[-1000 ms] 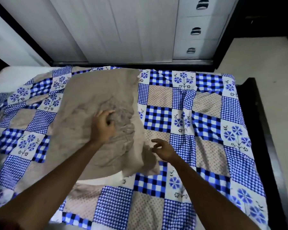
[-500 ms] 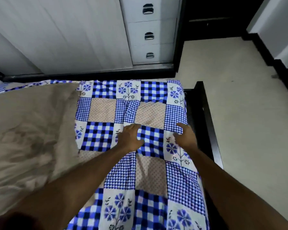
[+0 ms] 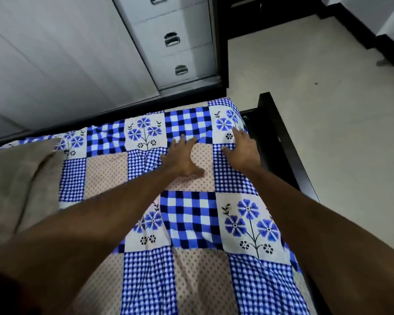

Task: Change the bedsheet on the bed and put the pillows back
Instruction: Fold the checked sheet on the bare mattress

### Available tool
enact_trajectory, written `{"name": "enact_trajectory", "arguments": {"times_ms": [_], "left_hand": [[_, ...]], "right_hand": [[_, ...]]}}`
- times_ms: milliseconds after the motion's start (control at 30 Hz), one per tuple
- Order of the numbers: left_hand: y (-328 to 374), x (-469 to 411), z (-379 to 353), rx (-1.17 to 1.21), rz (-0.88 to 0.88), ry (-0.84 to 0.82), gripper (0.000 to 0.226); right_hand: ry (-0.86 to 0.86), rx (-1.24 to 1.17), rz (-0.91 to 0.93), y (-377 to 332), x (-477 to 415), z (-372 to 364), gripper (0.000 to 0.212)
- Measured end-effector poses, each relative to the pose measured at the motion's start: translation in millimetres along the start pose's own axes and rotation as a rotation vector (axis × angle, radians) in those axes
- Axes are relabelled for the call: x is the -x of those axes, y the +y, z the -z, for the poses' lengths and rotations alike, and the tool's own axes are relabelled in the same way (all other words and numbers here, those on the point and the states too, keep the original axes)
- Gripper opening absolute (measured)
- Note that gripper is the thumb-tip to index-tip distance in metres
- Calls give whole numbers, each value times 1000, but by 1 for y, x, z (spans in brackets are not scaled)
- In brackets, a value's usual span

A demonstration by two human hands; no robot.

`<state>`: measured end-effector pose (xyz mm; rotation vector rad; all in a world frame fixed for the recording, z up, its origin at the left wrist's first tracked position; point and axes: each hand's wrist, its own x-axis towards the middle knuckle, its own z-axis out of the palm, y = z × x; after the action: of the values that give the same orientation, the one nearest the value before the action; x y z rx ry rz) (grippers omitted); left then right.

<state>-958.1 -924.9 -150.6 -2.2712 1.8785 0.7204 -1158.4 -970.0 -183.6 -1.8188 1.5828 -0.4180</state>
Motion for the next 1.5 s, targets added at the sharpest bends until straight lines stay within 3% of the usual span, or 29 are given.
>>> {"name": "enact_trajectory", "arguments": {"times_ms": [100,167,367,500,767,900,1033,1100,1200,1233,1300,1400,1500], "left_hand": [[-2,-38,7,77,1,-63,124],[-2,-51,1,65,-23,-81,105],[-2,-60,-13,255,-2,156,45],[-5,-69,-7,388,95,258,15],[-25,-30,4,701,31,242,27],[-42,-8,22,535,-59,211,11],[-64,23,32,145,-253,178,12],[-81,36,33,70,-362,257,28],[-82,39,33,133,-419,271,65],[-77,39,31,146,-416,242,68],[-67,35,25,118,-383,96,63],[-56,36,21,-41,-323,-103,59],[-56,45,24,-215,-251,-214,56]], "right_hand": [[65,46,-46,6,-30,-1,61],[120,21,-91,6,-47,-5,49],[323,-66,-258,14,-49,-31,32],[416,26,-229,9,-50,-35,26],[447,-139,-73,-24,-18,-26,27],[276,-5,308,-79,29,-65,32],[146,-93,238,-98,71,-99,24],[81,-120,226,-104,90,-106,23],[-227,-174,445,-123,111,-106,19],[-355,-179,487,-126,112,-106,17],[-541,-223,401,-123,104,-99,17],[-397,-85,309,-96,90,-76,29],[-42,98,183,-54,86,-47,54]]}}
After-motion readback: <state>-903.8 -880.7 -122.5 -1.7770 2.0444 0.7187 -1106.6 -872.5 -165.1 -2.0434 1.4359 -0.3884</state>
